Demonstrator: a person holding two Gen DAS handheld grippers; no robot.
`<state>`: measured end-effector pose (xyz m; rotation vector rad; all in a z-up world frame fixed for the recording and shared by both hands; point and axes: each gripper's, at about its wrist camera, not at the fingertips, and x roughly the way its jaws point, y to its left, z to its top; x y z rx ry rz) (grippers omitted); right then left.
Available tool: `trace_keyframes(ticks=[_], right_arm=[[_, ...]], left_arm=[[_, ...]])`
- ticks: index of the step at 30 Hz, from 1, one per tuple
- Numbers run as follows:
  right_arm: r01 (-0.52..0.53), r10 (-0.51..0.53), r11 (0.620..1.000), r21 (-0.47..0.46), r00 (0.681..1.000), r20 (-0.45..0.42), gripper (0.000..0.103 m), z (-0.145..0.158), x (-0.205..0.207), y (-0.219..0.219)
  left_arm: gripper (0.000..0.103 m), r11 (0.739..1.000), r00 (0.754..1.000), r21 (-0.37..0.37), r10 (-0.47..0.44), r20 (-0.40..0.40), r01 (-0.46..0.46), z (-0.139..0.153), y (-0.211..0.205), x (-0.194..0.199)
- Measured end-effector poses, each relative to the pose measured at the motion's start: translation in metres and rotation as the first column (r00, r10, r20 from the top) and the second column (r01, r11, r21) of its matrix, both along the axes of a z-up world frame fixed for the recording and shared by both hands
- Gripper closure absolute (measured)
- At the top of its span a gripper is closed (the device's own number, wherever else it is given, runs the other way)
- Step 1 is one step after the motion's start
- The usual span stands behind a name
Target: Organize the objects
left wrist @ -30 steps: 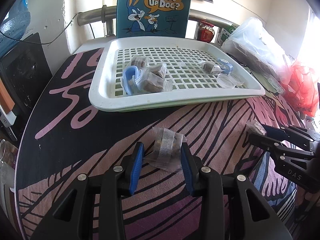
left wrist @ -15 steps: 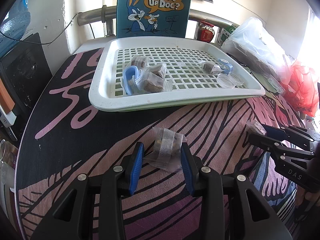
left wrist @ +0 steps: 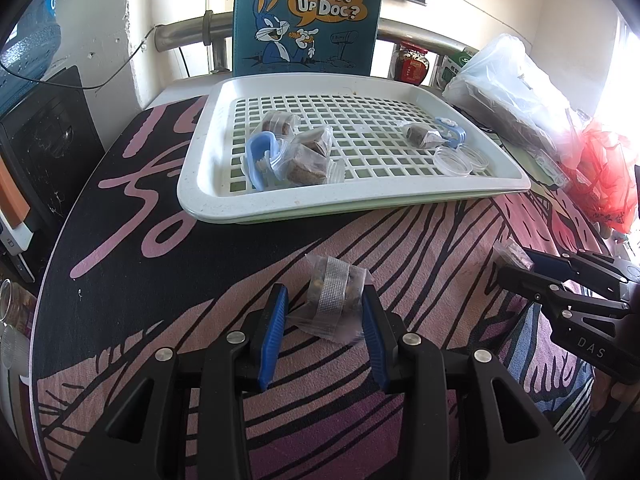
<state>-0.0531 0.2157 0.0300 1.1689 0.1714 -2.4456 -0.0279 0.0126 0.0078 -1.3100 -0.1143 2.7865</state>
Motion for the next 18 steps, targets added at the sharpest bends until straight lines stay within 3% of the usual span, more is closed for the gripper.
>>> trace_keyframes(ticks=[18], right_arm=[[0.0, 0.0, 0.999, -0.033, 1.0, 0.011, 0.073, -0.0003, -0.0006, 0.0032]], left_arm=[[0.067, 1.0, 1.0, -0.003, 0.001, -0.002, -0.001, -0.0008, -0.0009, 0.0002]])
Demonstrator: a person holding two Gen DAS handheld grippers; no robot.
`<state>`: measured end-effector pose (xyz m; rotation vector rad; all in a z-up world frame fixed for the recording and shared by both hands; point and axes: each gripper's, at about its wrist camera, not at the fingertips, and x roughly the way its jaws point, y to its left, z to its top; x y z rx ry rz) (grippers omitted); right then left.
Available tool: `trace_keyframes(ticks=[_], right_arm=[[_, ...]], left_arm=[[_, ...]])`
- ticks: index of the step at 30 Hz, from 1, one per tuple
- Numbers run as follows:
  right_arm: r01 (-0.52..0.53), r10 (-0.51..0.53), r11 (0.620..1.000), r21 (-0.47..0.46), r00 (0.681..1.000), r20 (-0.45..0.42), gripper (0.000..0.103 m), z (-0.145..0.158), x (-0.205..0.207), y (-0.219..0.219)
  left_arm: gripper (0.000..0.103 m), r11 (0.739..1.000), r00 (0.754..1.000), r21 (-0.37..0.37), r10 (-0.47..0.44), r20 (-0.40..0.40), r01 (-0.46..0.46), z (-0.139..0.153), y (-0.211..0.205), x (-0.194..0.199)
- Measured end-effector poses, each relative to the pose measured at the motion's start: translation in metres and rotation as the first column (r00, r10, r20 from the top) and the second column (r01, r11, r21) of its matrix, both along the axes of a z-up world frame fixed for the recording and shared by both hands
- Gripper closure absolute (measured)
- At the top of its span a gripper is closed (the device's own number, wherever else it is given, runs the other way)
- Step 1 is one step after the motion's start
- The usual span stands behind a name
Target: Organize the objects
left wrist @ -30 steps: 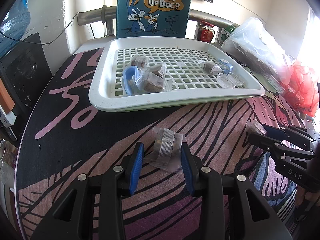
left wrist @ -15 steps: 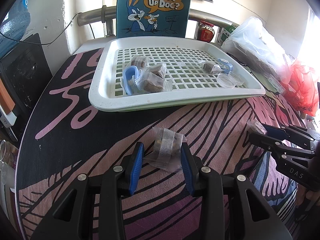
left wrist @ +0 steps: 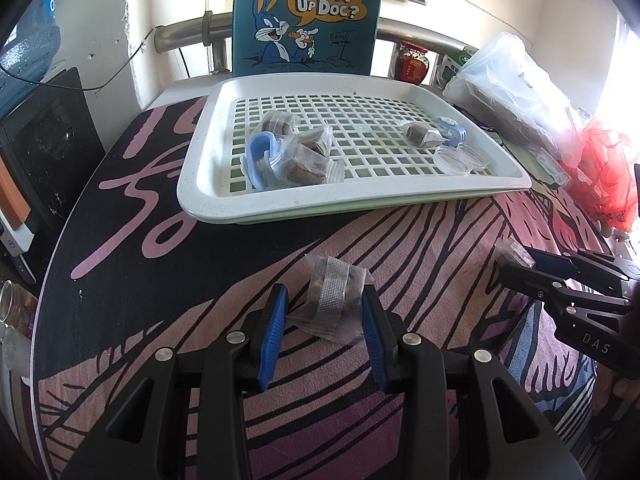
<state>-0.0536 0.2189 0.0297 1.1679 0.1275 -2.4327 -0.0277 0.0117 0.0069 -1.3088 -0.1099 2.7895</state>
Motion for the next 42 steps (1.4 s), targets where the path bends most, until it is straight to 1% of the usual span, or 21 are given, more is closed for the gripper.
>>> trace_keyframes(ticks=[37, 42], right_arm=[[0.001, -0.001, 0.999, -0.034, 1.0, 0.009, 0.073, -0.001, -0.002, 0.004], [0.007, -0.007, 0.999, -0.037, 1.0, 0.006, 0.075, -0.0009, -0.0021, 0.0049]], left_arm=[[0.067, 1.0, 1.0, 0.003, 0.001, -0.002, -0.001, 0.0, 0.0, 0.0005], [0.067, 1.0, 1.0, 0.008, -0.001, -0.003, 0.001, 0.0003, 0.0, 0.0007]])
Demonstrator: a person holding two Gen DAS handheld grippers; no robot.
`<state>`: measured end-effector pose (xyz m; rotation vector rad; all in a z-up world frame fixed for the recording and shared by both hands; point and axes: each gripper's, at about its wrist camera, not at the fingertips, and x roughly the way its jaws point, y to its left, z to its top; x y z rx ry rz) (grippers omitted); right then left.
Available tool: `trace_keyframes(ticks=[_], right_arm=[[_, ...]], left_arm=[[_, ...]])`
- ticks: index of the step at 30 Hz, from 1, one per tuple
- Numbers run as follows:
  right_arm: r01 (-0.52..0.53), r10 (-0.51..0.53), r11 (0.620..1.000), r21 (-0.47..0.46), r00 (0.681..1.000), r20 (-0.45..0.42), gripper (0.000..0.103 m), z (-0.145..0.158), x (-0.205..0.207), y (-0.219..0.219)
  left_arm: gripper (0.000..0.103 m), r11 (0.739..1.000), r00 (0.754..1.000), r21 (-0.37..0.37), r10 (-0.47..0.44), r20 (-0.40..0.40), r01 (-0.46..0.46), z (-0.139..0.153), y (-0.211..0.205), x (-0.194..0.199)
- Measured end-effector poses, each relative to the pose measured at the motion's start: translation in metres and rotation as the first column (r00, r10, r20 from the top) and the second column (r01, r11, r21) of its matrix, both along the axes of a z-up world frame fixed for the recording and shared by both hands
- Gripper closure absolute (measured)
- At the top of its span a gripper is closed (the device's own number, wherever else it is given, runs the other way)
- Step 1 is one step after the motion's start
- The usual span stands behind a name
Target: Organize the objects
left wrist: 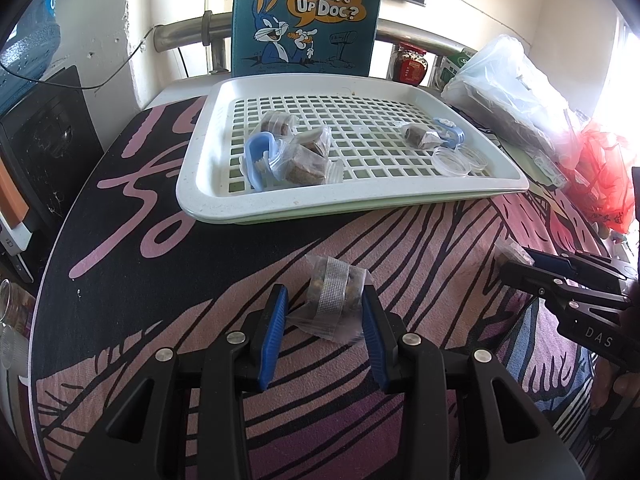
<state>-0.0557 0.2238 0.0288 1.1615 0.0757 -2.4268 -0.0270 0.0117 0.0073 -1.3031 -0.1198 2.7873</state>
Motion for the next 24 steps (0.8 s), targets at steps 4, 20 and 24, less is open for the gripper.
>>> trace_keyframes(ticks=[4, 20, 24], right_arm=[[0.005, -0.005, 1.0, -0.007, 1.0, -0.006, 0.075, 0.001, 0.001, 0.002], [0.001, -0.003, 0.998, -0.061, 0.999, -0.036, 0.075, 0.011, 0.006, 0.01], [-0.001, -0.006, 0.991, -0.136, 0.999, -0.054, 0.075, 0.038, 0.005, 0.025]], left_arm=[[0.067, 1.0, 1.0, 0.002, -0.005, -0.001, 0.005, 0.001, 0.002, 0.0], [0.067, 0.99, 0.996, 0.129, -0.055, -0.064, 0.062, 0.023, -0.012, 0.007], [0.067, 0.989, 0.993, 0.139, -0.044, -0.107, 0.059, 0.05, -0.029, 0.004]])
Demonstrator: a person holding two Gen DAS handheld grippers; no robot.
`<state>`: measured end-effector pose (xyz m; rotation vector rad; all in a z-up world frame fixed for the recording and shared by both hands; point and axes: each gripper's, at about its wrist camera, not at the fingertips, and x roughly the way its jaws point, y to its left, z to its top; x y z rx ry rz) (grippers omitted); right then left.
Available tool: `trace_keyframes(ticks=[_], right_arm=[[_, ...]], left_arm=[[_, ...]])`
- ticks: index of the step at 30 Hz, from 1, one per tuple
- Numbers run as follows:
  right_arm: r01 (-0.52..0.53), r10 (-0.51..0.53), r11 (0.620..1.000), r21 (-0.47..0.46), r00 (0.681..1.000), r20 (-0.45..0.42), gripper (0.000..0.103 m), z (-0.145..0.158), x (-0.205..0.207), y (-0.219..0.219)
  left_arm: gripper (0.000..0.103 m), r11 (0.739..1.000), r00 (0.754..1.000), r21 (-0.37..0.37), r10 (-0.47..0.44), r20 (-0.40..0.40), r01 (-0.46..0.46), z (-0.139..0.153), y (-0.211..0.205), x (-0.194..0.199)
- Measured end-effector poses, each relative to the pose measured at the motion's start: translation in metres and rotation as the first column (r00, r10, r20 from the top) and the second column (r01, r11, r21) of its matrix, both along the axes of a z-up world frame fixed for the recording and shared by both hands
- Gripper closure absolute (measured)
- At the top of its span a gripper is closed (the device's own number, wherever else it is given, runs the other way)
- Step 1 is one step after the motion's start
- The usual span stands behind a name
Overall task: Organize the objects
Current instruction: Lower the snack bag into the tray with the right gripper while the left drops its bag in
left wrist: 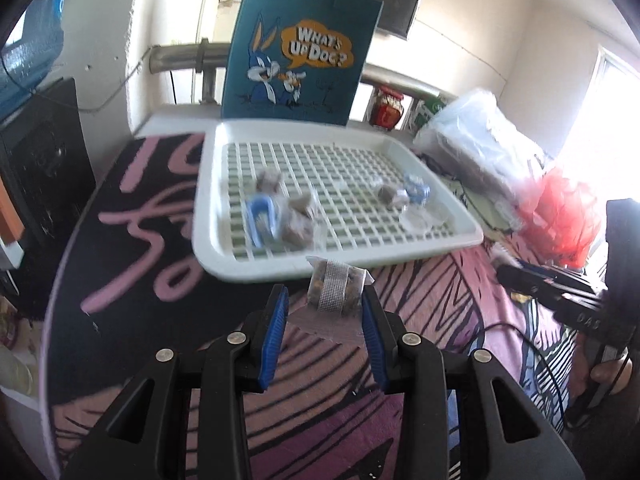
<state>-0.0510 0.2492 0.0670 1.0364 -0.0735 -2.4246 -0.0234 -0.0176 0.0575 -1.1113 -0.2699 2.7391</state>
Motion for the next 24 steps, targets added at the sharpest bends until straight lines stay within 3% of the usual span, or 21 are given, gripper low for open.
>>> trace_keyframes(ticks=[5, 9, 12, 16, 24], right_arm=[[-0.009, 0.007, 1.0, -0.014, 0.996, -0.084, 0.075, 0.052, -0.012, 0.011], [-0.018, 0.023, 0.999, 0.034, 0.989, -0.146, 0.075, 0.086, -0.043, 0.002], [-0.022, 0.026, 0.999, 0.043, 0.994, -0.108, 0.075, 0.092, -0.08, -0.006], [-0.017, 0.02, 0.997, 0.078, 0.999, -0.038, 0.075, 0.08, -0.126, -0.02], [0.0, -0.028, 0.984, 0.176, 0.987, 0.158, 0.075, 0.014, -0.213, -0.051]], left_arm=[[0.067, 0.999, 0.999, -0.038, 0.019, -0.051, -0.021, 0.036, -0.018, -0.032], [0.067, 0.999, 0.999, -0.046, 0.023, -0.033, -0.024, 0.046, -0.023, -0.078], [0.067, 0.997, 0.999, -0.072, 0.036, -0.013, -0.036, 0.043, -0.022, -0.114], [0.067, 0.996, 0.997, -0.072, 0.05, 0.058, -0.046, 0.024, -0.019, -0.155], [0.067, 0.992, 0.984, -0.101, 0.085, 0.155, -0.069, -0.011, -0.01, -0.205]])
